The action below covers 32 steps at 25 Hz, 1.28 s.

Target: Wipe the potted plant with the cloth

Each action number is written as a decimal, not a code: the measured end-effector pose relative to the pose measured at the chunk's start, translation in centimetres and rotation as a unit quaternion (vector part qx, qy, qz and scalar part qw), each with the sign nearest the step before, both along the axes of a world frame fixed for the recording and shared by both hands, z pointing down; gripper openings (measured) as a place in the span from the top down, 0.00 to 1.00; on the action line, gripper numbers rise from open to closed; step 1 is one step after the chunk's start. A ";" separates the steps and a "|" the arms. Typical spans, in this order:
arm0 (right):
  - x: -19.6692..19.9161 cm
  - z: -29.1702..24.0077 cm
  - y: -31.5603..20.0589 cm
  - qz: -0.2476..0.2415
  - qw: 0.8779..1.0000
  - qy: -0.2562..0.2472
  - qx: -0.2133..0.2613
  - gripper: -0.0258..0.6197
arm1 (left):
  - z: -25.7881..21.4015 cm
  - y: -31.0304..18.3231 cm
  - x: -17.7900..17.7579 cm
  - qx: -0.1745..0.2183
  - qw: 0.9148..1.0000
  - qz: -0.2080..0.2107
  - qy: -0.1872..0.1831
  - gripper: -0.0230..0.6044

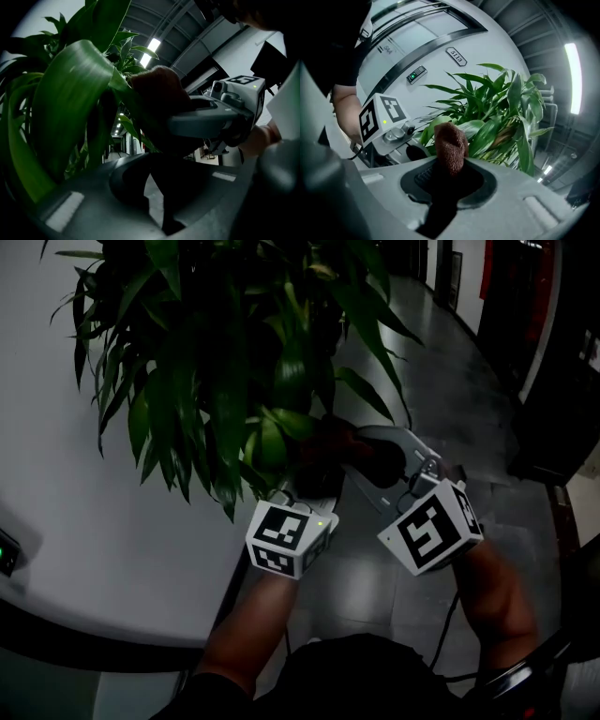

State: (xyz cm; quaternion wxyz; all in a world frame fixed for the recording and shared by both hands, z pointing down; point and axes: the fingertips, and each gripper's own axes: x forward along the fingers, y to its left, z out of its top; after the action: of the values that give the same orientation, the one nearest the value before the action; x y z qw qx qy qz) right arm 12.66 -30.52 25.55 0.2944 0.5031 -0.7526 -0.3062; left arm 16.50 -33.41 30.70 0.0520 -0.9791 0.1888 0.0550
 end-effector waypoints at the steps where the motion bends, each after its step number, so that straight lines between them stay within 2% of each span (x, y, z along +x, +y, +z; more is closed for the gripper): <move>1: 0.3 0.4 0.2 -0.003 1.000 0.000 -0.003 0.87 | -0.2 0.1 0.0 -0.003 1.000 -0.005 0.002 0.94; 7: 2.2 3.1 1.4 -0.010 1.000 -0.010 -0.024 0.87 | -0.6 0.2 -0.1 -0.007 1.000 -0.028 -0.005 0.94; 17: 4.9 7.3 2.6 0.001 0.998 -0.024 -0.058 0.87 | 0.4 -0.1 -0.4 -0.015 0.999 -0.035 -0.026 0.94; 24: 6.4 9.1 5.7 0.000 0.996 0.000 -0.094 0.87 | 0.7 -0.4 -1.1 -0.030 0.999 -0.035 -0.020 0.93; 28: 5.5 6.0 7.8 -0.026 0.996 -0.018 -0.087 0.87 | 0.6 -0.7 -1.3 -0.026 0.999 -0.042 -0.021 0.93; 32: 2.8 0.7 7.1 -0.067 0.994 -0.082 -0.028 0.87 | 0.3 -1.3 -1.5 -0.025 0.998 -0.052 -0.019 0.94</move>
State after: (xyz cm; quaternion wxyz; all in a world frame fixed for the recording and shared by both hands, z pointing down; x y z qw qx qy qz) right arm 15.45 -23.44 26.21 0.2249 0.4661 -0.8146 -0.2619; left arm 14.96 -34.66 30.97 0.0340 -0.9699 0.2393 0.0292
